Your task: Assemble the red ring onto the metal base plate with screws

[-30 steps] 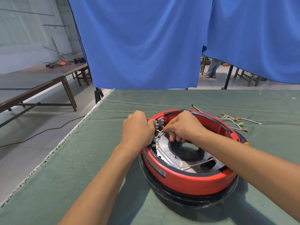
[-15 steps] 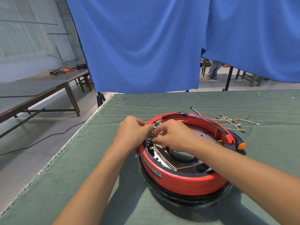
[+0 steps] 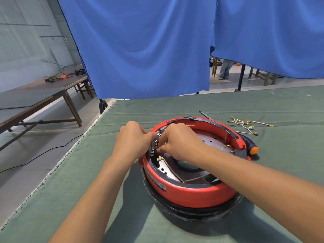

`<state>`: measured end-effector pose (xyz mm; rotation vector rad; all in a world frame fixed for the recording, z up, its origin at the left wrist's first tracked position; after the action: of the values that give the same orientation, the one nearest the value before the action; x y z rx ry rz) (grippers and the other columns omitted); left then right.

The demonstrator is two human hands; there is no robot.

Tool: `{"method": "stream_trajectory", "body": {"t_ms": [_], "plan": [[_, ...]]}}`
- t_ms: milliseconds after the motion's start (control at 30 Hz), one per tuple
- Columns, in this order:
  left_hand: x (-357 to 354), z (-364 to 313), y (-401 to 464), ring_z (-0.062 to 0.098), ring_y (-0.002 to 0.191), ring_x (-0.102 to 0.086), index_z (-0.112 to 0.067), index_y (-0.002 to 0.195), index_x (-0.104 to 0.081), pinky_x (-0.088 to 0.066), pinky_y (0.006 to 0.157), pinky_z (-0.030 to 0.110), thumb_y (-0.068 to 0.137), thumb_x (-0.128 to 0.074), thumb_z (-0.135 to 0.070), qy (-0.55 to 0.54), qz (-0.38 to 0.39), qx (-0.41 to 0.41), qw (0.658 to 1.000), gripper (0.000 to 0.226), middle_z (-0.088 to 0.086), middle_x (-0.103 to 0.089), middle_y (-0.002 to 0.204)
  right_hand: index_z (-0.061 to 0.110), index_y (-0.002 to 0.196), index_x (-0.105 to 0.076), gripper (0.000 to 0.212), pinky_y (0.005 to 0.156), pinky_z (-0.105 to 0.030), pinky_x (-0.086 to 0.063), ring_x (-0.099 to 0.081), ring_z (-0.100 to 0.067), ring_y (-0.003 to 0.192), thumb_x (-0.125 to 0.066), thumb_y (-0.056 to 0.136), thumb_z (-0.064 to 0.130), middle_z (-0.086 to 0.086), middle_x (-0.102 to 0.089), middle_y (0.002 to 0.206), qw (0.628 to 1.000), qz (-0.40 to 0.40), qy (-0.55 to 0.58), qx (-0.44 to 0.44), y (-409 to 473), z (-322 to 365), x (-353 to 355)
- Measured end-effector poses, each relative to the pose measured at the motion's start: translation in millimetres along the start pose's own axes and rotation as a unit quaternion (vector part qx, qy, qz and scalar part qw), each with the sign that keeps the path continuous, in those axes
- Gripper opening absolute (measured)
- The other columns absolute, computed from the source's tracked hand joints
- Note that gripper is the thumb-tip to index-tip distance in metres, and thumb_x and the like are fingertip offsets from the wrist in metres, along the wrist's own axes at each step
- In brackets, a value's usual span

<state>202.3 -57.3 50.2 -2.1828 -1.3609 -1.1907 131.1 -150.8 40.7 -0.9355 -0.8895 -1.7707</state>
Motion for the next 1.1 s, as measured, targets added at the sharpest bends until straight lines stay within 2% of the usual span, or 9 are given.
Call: {"method": "stream_trajectory", "body": {"t_ms": [133,233,300,367,500,667,767,967,1100], "plan": [[-1,1,0,0.032,0.071,-0.064,-0.006,0.059,-0.072,-0.054,0.070,0.038,0.086,-0.065,-0.029,-0.003,0.008,0.000,1.000,0.036,0.016,-0.068,0.061,0.023,0.086,-0.078,0.008,0.067,-0.025,-0.044,-0.058,-0.020,0.069,-0.071,0.082,0.025,-0.005,-0.072,0.081,1.000,-0.019,0.000,-0.008,-3,-1,3],[-1,3,3,0.035,0.074,-0.064,-0.001,0.064,-0.073,-0.053,0.068,0.038,0.086,-0.066,-0.030,-0.002,0.002,0.002,1.000,0.037,0.019,-0.069,0.066,0.021,0.088,-0.078,0.011,0.073,-0.030,-0.052,-0.064,-0.024,0.080,-0.069,0.082,0.021,-0.007,-0.073,0.086,0.999,-0.037,-0.018,0.002,-7,3,4],[0,3,4,0.036,0.067,-0.060,0.002,0.067,-0.072,-0.051,0.066,0.037,0.086,-0.067,-0.031,0.004,-0.004,-0.001,1.000,0.038,0.021,-0.068,0.067,0.019,0.089,-0.078,0.014,0.076,-0.034,-0.053,-0.064,-0.027,0.087,-0.066,0.082,0.018,-0.008,-0.073,0.089,0.998,-0.043,-0.037,0.008,-7,6,4],[-1,3,4,0.032,0.060,-0.054,0.004,0.068,-0.071,-0.050,0.062,0.036,0.085,-0.067,-0.031,0.006,-0.006,-0.002,1.000,0.040,0.022,-0.068,0.068,0.019,0.090,-0.077,0.015,0.075,-0.033,-0.052,-0.064,-0.027,0.087,-0.065,0.083,0.018,-0.008,-0.073,0.089,0.998,-0.046,-0.051,0.012,-7,7,5],[1,6,5,0.027,0.054,-0.044,0.006,0.067,-0.069,-0.039,0.054,0.030,0.084,-0.069,-0.032,0.004,-0.008,0.008,1.000,0.041,0.018,-0.058,0.056,0.019,0.087,-0.078,0.013,0.072,-0.033,-0.052,-0.063,-0.027,0.082,-0.066,0.083,0.019,-0.009,-0.072,0.084,0.997,-0.051,-0.052,0.011,-9,7,8],[-1,7,7,0.029,0.059,-0.050,0.006,0.073,-0.071,-0.051,0.062,0.036,0.083,-0.069,-0.034,-0.003,0.000,0.008,1.000,0.041,0.023,-0.068,0.071,0.017,0.090,-0.077,0.015,0.073,-0.034,-0.052,-0.063,-0.029,0.084,-0.063,0.084,0.018,-0.010,-0.072,0.087,0.996,-0.058,-0.059,0.013,-10,9,7],[-1,7,7,0.028,0.059,-0.051,0.005,0.071,-0.071,-0.053,0.065,0.039,0.083,-0.070,-0.033,-0.009,-0.001,0.010,1.000,0.040,0.022,-0.067,0.069,0.017,0.092,-0.076,0.016,0.070,-0.032,-0.048,-0.062,-0.031,0.085,-0.062,0.085,0.018,-0.010,-0.070,0.088,0.996,-0.063,-0.068,0.019,-9,10,5],[0,7,5,0.029,0.059,-0.054,0.002,0.065,-0.070,-0.046,0.058,0.033,0.083,-0.070,-0.032,-0.003,-0.011,0.014,1.000,0.039,0.011,-0.060,0.055,0.021,0.092,-0.076,0.016,0.063,-0.028,-0.037,-0.062,-0.029,0.081,-0.062,0.086,0.024,-0.007,-0.071,0.086,0.993,-0.088,-0.081,0.026,-10,11,6],[0,6,3,0.030,0.061,-0.050,0.003,0.067,-0.069,-0.032,0.051,0.031,0.084,-0.068,-0.034,0.027,-0.035,0.019,0.999,0.041,0.006,-0.049,0.050,0.021,0.088,-0.076,0.014,0.065,-0.029,-0.043,-0.063,-0.026,0.082,-0.063,0.084,0.025,-0.005,-0.072,0.086,0.995,-0.080,-0.063,0.023,-8,9,4]]}}
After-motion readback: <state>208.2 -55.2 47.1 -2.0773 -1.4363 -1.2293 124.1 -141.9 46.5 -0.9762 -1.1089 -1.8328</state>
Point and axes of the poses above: each hand's wrist, its own y-axis towards the middle knuckle, its own x-axis out of the back of the hand, z = x × y, the point moved 9 cm from there along y, towards the middle knuckle
